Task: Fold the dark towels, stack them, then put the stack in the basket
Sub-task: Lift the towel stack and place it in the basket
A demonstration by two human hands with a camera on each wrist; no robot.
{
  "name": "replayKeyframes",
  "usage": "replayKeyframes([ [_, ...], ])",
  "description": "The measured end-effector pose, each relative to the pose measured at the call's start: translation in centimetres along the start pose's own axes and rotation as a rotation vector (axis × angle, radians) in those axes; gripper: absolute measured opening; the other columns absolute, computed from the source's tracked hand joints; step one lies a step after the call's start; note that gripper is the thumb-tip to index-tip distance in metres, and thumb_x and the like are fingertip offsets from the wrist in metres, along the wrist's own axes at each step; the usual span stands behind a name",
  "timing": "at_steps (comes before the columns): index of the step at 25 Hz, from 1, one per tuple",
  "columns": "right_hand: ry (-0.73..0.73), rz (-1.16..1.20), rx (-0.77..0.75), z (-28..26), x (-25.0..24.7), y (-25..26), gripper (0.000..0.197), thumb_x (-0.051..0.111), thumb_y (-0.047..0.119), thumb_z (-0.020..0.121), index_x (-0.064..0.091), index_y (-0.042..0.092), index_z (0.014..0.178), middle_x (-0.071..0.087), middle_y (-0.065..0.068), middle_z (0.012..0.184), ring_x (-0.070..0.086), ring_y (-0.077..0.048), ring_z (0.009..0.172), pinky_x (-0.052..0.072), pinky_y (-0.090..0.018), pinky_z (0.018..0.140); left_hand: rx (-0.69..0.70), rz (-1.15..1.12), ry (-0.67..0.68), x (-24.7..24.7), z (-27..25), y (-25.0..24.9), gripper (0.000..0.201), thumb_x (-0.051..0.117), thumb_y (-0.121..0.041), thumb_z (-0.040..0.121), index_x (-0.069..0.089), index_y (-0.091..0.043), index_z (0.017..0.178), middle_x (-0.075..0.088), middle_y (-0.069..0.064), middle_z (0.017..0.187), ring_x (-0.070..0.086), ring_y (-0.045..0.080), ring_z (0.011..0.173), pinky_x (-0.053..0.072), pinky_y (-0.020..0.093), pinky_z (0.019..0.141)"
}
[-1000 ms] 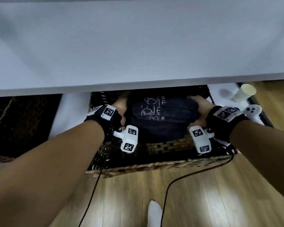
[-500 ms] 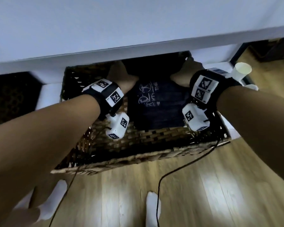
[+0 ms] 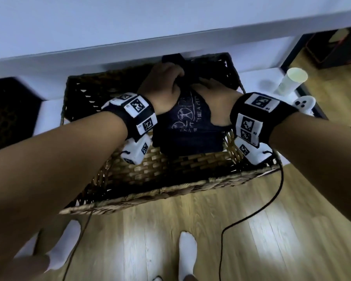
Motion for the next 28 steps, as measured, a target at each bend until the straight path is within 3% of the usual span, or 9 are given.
replayKeyframes([
  [4, 0.14, -0.082, 0.045, -0.5, 2.2, 0.7, 0.103, 0.069, 0.011, 0.072, 0.006, 0.034, 0.151, -0.005, -0.004, 0.162, -0.005, -0.032, 0.148, 0.022, -0.061, 0.113, -0.182, 0.193, 0.222, 1.8, -2.8, 1.1, 0.053, 0.035, -0.022, 0.091, 0.039, -0.002, 0.14, 0.04, 0.017, 0.144, 0.041, 0.041, 0.122, 0.026, 0.038, 0.104],
  [7, 0.26, -0.034, 0.082, 0.0, 2.1, 1.7, 0.106, 0.066, 0.007, 0.074, 0.001, 0.037, 0.152, -0.015, 0.003, 0.161, -0.016, -0.025, 0.148, 0.013, -0.06, 0.116, -0.309, 0.182, 0.333, 2.1, -3.8, 0.9, 0.061, 0.039, -0.026, 0.093, 0.02, -0.01, 0.149, 0.025, 0.014, 0.152, 0.028, 0.042, 0.134, 0.024, 0.043, 0.109],
  [9, 0.36, 0.052, 0.122, 0.2, 0.5, 1.9, 0.103, 0.07, 0.013, 0.075, 0.005, 0.036, 0.152, -0.008, 0.002, 0.162, -0.008, -0.026, 0.149, 0.016, -0.052, 0.118, -0.393, 0.137, 0.394, 1.4, -2.3, 1.0, 0.07, 0.042, -0.033, 0.091, 0.011, -0.023, 0.153, 0.016, 0.007, 0.156, 0.017, 0.042, 0.139, 0.023, 0.045, 0.111],
  [10, 0.367, 0.117, 0.145, 0.4, -0.8, 1.8, 0.097, 0.072, 0.021, 0.077, 0.011, 0.034, 0.152, 0.005, -0.001, 0.162, 0.007, -0.027, 0.148, 0.022, -0.048, 0.117, -0.432, 0.102, 0.429, 0.9, -1.0, 1.1, 0.072, 0.043, -0.035, 0.089, 0.011, -0.028, 0.153, 0.014, 0.005, 0.157, 0.015, 0.042, 0.14, 0.024, 0.046, 0.112],
  [12, 0.246, 0.196, 0.186, 1.7, -2.4, 0.7, 0.075, 0.063, 0.043, 0.086, 0.025, 0.028, 0.149, 0.036, -0.006, 0.151, 0.039, -0.028, 0.134, 0.037, -0.037, 0.106, -0.475, 0.062, 0.503, 1.2, 0.9, 1.9, 0.065, 0.035, -0.044, 0.084, 0.02, -0.038, 0.147, 0.014, 0.004, 0.157, 0.013, 0.043, 0.14, 0.021, 0.053, 0.112],
  [15, 0.203, 0.042, 0.273, 3.1, -0.7, -0.6, 0.077, 0.04, 0.065, 0.089, 0.022, 0.023, 0.151, 0.036, -0.011, 0.152, 0.04, -0.031, 0.134, 0.037, -0.037, 0.105, -0.495, 0.136, 0.504, 2.7, 0.2, 1.6, 0.062, 0.017, -0.062, 0.078, 0.026, -0.043, 0.137, 0.013, 0.003, 0.157, 0.012, 0.046, 0.138, 0.02, 0.061, 0.108],
  [18, 0.259, -0.008, 0.344, 3.4, 0.8, -0.6, 0.077, 0.042, 0.062, 0.091, 0.021, 0.018, 0.151, 0.035, -0.013, 0.152, 0.04, -0.033, 0.134, 0.038, -0.036, 0.105, -0.612, 0.069, 0.351, 2.9, -1.1, -0.1, 0.068, 0.026, -0.058, 0.094, 0.01, -0.028, 0.153, 0.008, 0.006, 0.158, 0.008, 0.04, 0.142, 0.02, 0.05, 0.113],
  [23, 0.13, 0.074, 0.316, 0.2, -1.9, 0.3, 0.065, 0.049, 0.052, 0.092, 0.035, 0.019, 0.146, 0.046, -0.01, 0.145, 0.046, -0.03, 0.129, 0.042, -0.034, 0.102, -0.424, -0.042, 0.398, -1.2, -4.3, -2.6, 0.073, 0.041, -0.055, 0.095, 0.011, -0.026, 0.154, -0.001, 0.008, 0.162, 0.007, 0.031, 0.148, 0.015, 0.037, 0.119],
  [28, -0.092, 0.157, 0.426, -8.9, -2.1, -1.3, 0.07, 0.059, 0.041, 0.087, 0.031, 0.018, 0.147, 0.045, -0.016, 0.143, 0.044, -0.036, 0.128, 0.042, -0.042, 0.103, -0.384, -0.099, 0.388, -6.1, -15.5, -0.3, 0.068, 0.049, -0.053, 0.092, 0.025, -0.031, 0.151, 0.002, -0.003, 0.162, 0.017, 0.022, 0.147, 0.02, 0.044, 0.118],
])
Point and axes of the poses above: each hand's wrist, its own z-axis towards the middle knuckle, its own x-axis out of the palm, y = z × x, the point moved 3 cm from there along z, towards the middle knuckle
